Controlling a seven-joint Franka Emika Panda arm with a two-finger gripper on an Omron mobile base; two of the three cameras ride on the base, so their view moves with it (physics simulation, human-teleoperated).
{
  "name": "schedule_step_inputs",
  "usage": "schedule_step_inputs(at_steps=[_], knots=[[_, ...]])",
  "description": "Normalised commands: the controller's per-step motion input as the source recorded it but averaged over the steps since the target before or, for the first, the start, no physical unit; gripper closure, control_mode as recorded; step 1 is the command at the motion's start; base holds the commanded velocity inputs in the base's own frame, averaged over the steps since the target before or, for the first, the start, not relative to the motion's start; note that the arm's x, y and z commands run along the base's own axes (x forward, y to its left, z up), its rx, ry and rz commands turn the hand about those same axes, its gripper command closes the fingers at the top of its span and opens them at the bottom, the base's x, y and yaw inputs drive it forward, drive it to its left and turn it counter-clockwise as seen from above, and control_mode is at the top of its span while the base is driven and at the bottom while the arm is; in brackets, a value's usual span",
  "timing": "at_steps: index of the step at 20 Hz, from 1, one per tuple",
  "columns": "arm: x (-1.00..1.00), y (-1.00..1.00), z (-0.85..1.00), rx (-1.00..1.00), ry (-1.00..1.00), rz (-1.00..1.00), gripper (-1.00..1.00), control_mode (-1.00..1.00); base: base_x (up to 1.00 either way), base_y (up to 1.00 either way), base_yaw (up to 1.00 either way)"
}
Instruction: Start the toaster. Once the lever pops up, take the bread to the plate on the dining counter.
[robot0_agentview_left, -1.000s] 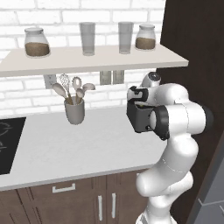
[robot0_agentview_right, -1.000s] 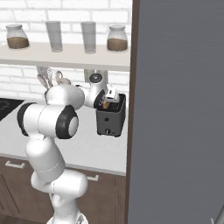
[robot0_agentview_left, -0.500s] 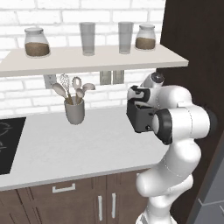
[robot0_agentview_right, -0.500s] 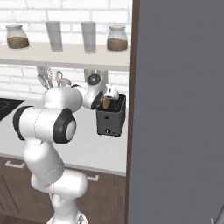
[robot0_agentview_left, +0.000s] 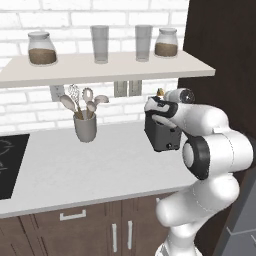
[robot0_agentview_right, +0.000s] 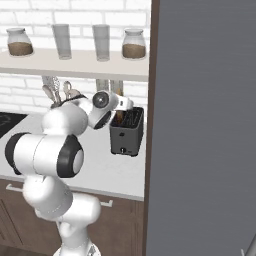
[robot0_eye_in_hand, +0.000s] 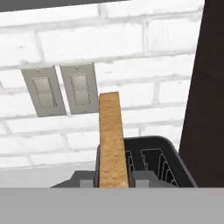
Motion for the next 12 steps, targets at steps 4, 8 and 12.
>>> schedule_step_inputs(at_steps=[4,8,12], knots=[[-0.78,-0.23,0.61,0.01,-0.23,-0.03,1.0,-1.0,0.0,0.0,0.0],[-1.0,-0.35,0.46,0.0,-0.01,-0.1,1.0,-1.0,0.0,0.0,0.0],[-1.0,-0.23,0.75,0.0,0.05,-0.12,1.0,-1.0,0.0,0.0,0.0]])
